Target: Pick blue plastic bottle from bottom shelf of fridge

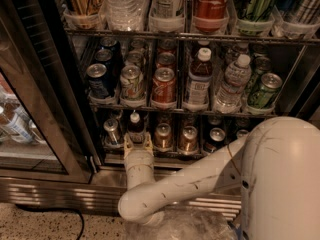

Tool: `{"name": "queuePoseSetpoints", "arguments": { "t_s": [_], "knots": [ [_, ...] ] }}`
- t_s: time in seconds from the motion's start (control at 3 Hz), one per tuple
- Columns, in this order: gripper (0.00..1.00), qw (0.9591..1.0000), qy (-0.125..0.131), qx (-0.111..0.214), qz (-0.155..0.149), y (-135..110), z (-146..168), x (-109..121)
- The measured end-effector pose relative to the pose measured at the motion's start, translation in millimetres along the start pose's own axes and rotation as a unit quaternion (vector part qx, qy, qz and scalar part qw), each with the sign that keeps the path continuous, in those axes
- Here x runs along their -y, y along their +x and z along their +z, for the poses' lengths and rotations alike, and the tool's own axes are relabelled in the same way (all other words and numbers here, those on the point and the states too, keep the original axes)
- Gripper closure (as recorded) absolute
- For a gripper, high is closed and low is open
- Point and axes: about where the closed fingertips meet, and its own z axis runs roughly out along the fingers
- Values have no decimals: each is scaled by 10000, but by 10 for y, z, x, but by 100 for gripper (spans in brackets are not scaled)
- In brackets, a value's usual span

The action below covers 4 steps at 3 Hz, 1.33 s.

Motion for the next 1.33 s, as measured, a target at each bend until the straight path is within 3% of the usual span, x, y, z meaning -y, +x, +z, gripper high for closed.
{"name": "queuePoseSetpoints", "arguments": {
  "t_s": [0.67, 1.33],
  "knots": [
    [41, 9998, 108, 74, -154, -8, 162, 133],
    [42, 9995, 192, 74, -235, 19, 375, 93]
  ]
}}
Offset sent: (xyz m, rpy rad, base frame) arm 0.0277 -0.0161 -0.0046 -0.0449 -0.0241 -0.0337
